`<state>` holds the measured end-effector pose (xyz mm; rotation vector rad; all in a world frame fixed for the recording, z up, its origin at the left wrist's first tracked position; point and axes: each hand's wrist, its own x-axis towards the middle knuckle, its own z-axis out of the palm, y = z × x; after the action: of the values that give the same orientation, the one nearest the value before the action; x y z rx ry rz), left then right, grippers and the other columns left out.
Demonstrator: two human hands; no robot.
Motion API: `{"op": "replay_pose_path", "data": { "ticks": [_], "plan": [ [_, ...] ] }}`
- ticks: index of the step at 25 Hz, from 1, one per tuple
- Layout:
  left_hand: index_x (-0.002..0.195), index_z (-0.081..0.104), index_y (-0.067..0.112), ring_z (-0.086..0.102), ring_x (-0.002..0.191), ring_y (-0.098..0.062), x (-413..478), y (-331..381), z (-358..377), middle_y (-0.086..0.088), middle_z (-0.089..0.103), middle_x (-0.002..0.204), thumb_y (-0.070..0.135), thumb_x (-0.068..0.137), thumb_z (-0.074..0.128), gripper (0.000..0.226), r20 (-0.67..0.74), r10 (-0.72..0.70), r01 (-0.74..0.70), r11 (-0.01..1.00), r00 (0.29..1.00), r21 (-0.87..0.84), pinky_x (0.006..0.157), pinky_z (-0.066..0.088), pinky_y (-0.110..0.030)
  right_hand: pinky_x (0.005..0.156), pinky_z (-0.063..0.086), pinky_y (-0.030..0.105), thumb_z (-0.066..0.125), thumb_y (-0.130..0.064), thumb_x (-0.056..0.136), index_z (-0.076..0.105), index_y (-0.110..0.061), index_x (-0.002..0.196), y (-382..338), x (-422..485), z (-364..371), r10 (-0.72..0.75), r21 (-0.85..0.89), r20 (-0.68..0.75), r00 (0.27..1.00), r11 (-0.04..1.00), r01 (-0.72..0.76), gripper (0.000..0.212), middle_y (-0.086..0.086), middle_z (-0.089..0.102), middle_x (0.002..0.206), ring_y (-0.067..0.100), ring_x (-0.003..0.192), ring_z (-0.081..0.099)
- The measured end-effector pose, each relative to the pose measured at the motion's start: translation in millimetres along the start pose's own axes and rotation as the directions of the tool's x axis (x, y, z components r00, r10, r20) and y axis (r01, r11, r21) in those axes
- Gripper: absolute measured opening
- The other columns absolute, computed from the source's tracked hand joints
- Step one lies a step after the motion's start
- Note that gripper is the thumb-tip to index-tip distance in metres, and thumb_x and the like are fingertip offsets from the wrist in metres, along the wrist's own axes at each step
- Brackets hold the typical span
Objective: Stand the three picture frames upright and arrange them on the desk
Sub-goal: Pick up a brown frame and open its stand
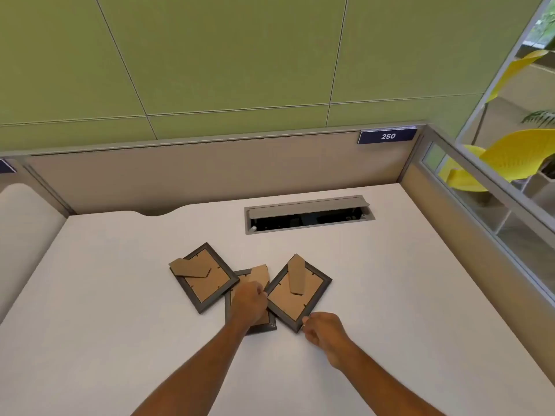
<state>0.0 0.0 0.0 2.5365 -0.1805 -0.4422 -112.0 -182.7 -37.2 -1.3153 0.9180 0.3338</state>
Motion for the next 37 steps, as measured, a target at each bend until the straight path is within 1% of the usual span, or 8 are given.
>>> {"op": "replay_pose_path", "data": {
  "ticks": [6,7,10,14,24,29,32,37],
  "plan": [
    [0.060,0.037,0.017,0.038,0.060,-0.011,-2,12,4,0.003,0.039,0.061,0.007,0.101,0.055,0.046,0.010,-0.035,0.036,0.999,0.999,-0.018,0.055,0.027,-0.026,0.094,0.058,0.034,0.074,0.002,0.094,0.053,-0.022,0.092,1,7,-3,0.042,0.047,-0.024,0.999,0.998,-0.041,0.032,0.015,0.064,0.094,0.028,0.089,0.060],
    [0.060,0.038,0.016,0.037,0.059,-0.011,-1,14,4,0.003,0.038,0.060,0.007,0.100,0.055,0.044,0.017,-0.051,0.052,0.998,0.999,-0.018,0.054,0.026,-0.026,0.101,0.059,0.038,0.074,0.001,0.094,0.030,-0.001,0.123,3,13,-5,0.061,0.038,-0.027,0.998,0.997,-0.060,0.053,0.016,0.065,0.095,0.028,0.089,0.062],
    [0.067,0.055,0.007,0.047,0.065,-0.018,1,20,4,0.003,0.042,0.062,0.010,0.100,0.056,0.033,0.035,-0.111,0.112,0.993,0.993,-0.032,0.056,0.031,-0.028,0.094,0.065,0.042,0.074,0.004,0.095,0.072,0.006,0.109,-2,15,-7,0.096,0.097,0.002,0.995,0.991,-0.096,0.014,0.022,0.072,0.103,0.030,0.092,0.069],
    [0.102,0.075,-0.002,0.066,0.099,-0.033,3,25,5,-0.019,0.075,0.104,0.017,0.102,0.059,0.025,0.070,-0.152,0.158,0.983,0.986,-0.090,0.081,0.047,-0.035,0.097,0.063,0.046,0.073,0.003,0.098,0.071,0.010,0.116,-8,11,-12,0.111,0.169,0.060,0.992,0.978,-0.119,0.020,0.024,0.071,0.108,0.031,0.093,0.065],
    [0.094,0.077,0.010,0.063,0.096,-0.019,-2,35,-3,-0.002,0.071,0.100,0.015,0.107,0.050,0.030,0.063,-0.100,0.111,0.970,0.993,-0.216,0.093,0.054,-0.045,0.087,0.064,0.048,0.069,-0.002,0.103,0.067,0.008,0.120,-27,0,-31,0.100,0.327,0.052,0.994,0.939,-0.111,0.020,0.028,0.074,0.117,0.040,0.104,0.073],
    [0.129,0.078,0.008,0.067,0.114,-0.022,2,34,-9,-0.006,0.070,0.122,-0.003,0.107,0.050,0.037,0.054,-0.110,0.122,0.892,0.992,-0.434,0.107,0.060,-0.041,0.074,0.068,0.042,0.067,0.001,0.103,0.066,0.011,0.123,-51,-8,-45,0.063,0.366,0.088,0.994,0.926,-0.091,0.023,0.032,0.074,0.122,0.041,0.103,0.076],
    [0.130,0.078,0.013,0.069,0.097,-0.020,1,30,-14,-0.010,0.075,0.112,-0.011,0.104,0.053,0.044,0.068,0.002,0.032,0.870,0.998,-0.491,0.078,0.061,-0.024,0.065,0.069,0.038,0.068,0.000,0.102,0.066,0.010,0.124,-66,-13,-57,0.051,0.377,0.113,0.992,0.922,-0.091,0.024,0.032,0.075,0.120,0.040,0.100,0.077],
    [0.135,0.078,0.026,0.069,0.121,-0.019,5,35,-11,-0.002,0.073,0.138,-0.002,0.094,0.078,0.049,0.060,0.250,-0.201,0.879,0.966,-0.432,0.107,0.057,-0.030,0.063,0.069,0.037,0.072,0.000,0.099,0.066,0.008,0.127,-91,-25,-78,0.031,0.405,0.177,0.984,0.909,-0.102,0.030,0.030,0.078,0.116,0.037,0.088,0.081]
  ]
}}
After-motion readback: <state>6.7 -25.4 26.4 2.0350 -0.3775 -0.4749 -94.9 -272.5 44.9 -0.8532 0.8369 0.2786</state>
